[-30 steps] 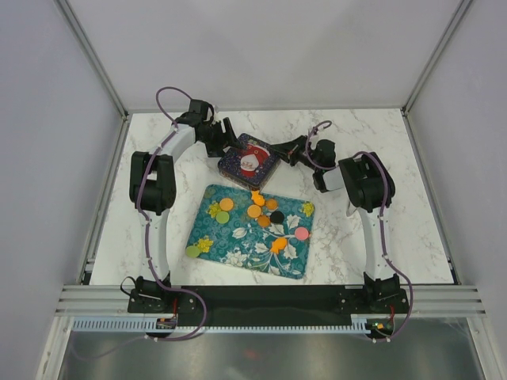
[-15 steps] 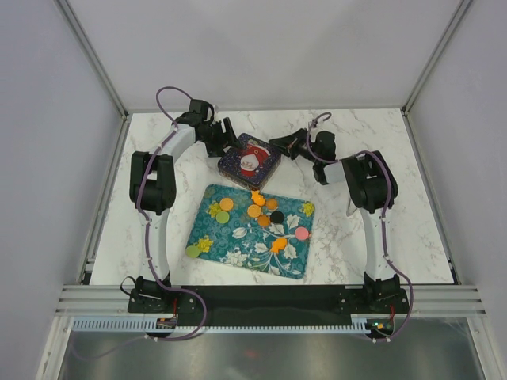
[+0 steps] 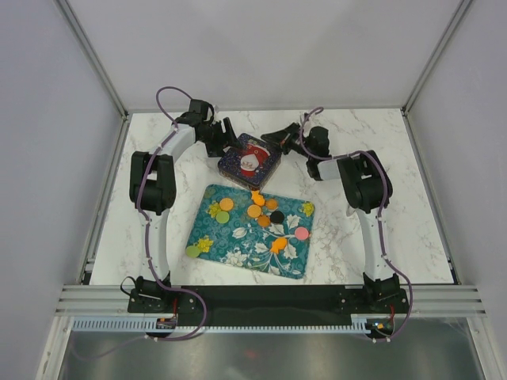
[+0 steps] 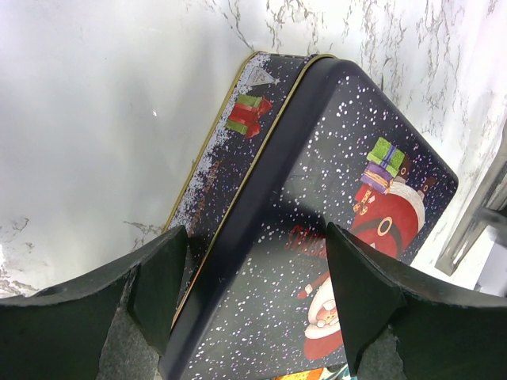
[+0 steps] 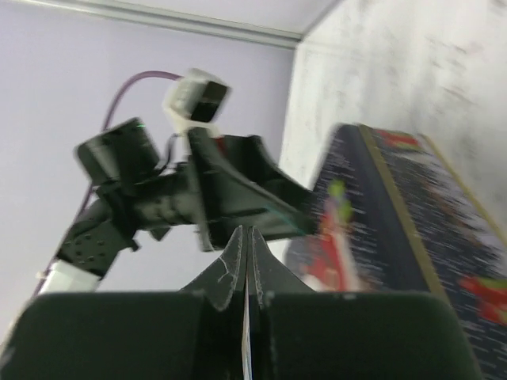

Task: Pack the cookies

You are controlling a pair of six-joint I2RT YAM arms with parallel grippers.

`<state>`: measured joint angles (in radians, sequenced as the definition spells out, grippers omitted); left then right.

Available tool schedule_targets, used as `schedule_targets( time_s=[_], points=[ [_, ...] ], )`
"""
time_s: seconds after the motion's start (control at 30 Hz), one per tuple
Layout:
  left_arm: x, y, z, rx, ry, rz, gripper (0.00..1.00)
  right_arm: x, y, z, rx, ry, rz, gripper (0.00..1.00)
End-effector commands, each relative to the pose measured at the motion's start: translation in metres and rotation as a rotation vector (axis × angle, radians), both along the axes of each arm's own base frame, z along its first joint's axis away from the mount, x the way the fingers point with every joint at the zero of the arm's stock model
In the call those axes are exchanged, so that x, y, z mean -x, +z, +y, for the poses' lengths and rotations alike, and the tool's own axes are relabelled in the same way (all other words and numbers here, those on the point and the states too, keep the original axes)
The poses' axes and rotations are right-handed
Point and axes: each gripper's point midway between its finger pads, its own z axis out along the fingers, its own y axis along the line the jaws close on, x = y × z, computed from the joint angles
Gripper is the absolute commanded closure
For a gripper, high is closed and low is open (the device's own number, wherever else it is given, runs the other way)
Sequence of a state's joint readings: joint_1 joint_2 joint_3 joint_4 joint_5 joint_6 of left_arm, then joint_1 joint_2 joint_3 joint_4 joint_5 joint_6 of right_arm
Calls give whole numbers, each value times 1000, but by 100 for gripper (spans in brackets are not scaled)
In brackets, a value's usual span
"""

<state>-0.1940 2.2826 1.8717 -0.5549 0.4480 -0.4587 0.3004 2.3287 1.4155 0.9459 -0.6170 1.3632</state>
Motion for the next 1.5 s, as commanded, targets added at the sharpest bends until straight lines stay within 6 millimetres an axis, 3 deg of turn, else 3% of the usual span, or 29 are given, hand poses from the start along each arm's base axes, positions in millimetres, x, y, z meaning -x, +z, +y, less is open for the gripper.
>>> schedule_targets(
  time_s=[0.0,0.1,0.17,0.37,0.5,0.6,0.77,0.8,0.87,0.9,0.93,0.97,1.0,1.07,1.1,1.13,1.17,1.2,1.23,1.27,1.3,1.33,1.37,1.4,1.43,1.47],
  points=[
    [2,12,-4,-13,-45,-34,22,10,-68,-5,-2,3,117,100],
    [1,12,-5,-13,-48,-36,22,13,-90,-5,13,-1,147,100],
    [2,11,-6,-13,-50,-35,22,13,-89,-6,17,-1,145,100],
    [1,13,-5,-14,-50,-40,22,6,-52,-6,15,7,84,100],
    [-3,23,-5,-11,-48,-65,21,0,-12,-4,36,21,4,100],
    [-11,41,-4,-6,-43,-110,21,-5,20,-1,52,32,-54,97],
    [-29,95,1,19,-24,-264,19,-12,66,-5,91,28,-127,87],
    [-30,105,2,26,-17,-287,19,-10,83,-6,107,22,-174,82],
    [-34,135,9,39,9,-348,18,-7,89,-10,141,13,-176,76],
    [-33,142,10,36,20,-359,18,-3,105,-13,160,6,-222,68],
    [-31,148,11,39,26,-370,18,0,105,-18,181,-5,-226,64],
    [-26,171,11,49,31,-414,18,4,103,-20,204,-9,-212,58],
    [-21,169,14,42,42,-404,18,12,122,-24,213,-21,-245,49],
    [-9,180,14,45,54,-425,18,20,114,-32,287,-41,-240,41],
    [4,188,16,44,61,-443,18,30,133,-38,301,-61,-278,33],
    [14,189,12,41,59,-444,19,37,124,-43,345,-67,-279,17],
    [23,189,11,37,59,-444,19,47,140,-50,365,-94,-304,2],
    [42,195,11,34,56,-458,19,54,143,-54,385,-108,-312,2],
    [54,195,7,24,43,-462,19,63,130,-61,437,-114,-314,2],
    [67,198,7,18,44,-470,19,75,143,-71,467,-150,-326,2],
    [84,180,3,10,26,-440,19,81,141,-77,500,-171,-322,2],
    [102,198,5,13,17,-487,19,90,125,-87,560,-182,-313,2],
    [113,199,6,10,19,-491,18,102,138,-100,581,-241,-325,2],
    [129,181,4,7,2,-454,18,110,138,-107,596,-260,-327,2],
    [146,196,5,25,-9,-493,18,122,122,-114,620,-265,-301,2],
    [156,194,4,24,-24,-491,18,136,138,-121,621,-291,-340,2]
  ],
)
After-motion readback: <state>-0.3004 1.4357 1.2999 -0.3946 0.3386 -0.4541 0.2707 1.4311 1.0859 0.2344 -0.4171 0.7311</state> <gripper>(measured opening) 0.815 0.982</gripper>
